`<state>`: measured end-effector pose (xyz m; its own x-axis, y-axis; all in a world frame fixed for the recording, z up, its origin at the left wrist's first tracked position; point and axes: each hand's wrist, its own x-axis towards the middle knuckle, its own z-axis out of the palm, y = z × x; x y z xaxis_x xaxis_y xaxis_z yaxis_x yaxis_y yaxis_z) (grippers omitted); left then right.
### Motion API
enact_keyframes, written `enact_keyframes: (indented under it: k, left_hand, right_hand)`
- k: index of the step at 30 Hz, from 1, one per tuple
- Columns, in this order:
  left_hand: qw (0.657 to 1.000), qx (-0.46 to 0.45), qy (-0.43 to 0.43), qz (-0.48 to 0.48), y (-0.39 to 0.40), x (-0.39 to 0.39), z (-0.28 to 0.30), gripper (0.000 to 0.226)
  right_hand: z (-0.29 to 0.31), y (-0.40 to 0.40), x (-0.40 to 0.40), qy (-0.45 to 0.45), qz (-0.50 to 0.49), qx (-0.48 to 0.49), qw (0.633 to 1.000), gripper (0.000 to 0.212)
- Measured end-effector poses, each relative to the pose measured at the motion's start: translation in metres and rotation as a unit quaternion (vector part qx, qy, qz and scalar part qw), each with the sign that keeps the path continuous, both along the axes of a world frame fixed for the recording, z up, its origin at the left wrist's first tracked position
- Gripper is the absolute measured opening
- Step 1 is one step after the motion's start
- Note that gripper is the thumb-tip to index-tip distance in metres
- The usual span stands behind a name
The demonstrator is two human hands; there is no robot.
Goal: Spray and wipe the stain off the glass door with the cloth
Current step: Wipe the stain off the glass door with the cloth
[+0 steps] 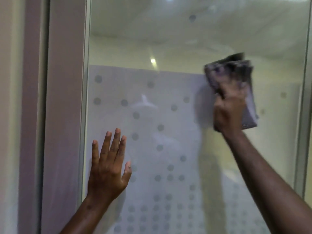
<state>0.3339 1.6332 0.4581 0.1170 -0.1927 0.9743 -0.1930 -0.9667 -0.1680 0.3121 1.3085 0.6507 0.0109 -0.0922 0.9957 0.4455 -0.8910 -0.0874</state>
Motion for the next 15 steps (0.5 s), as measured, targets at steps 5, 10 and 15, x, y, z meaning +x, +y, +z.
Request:
enact_keyframes:
  k: [5, 10, 15]
  left_hand:
    - [1.000, 0.001, -0.001, -0.006, 0.003, 0.002, 0.000, 0.072]
    - [1.000, 0.004, -0.003, -0.004, 0.005, 0.000, 0.000, 0.072]
    - [1.000, 0.008, 0.006, 0.005, 0.004, 0.000, -0.001, 0.073]
  right_hand:
    - [-0.101, 0.106, 0.009, -0.009, -0.024, -0.337, 0.941, 0.048]
    - [-0.107, 0.066, 0.009, -0.021, -0.085, -0.374, 0.923, 0.061]
    - [-0.051, -0.051, -0.004, 0.023, -0.119, -0.143, 0.982, 0.070]
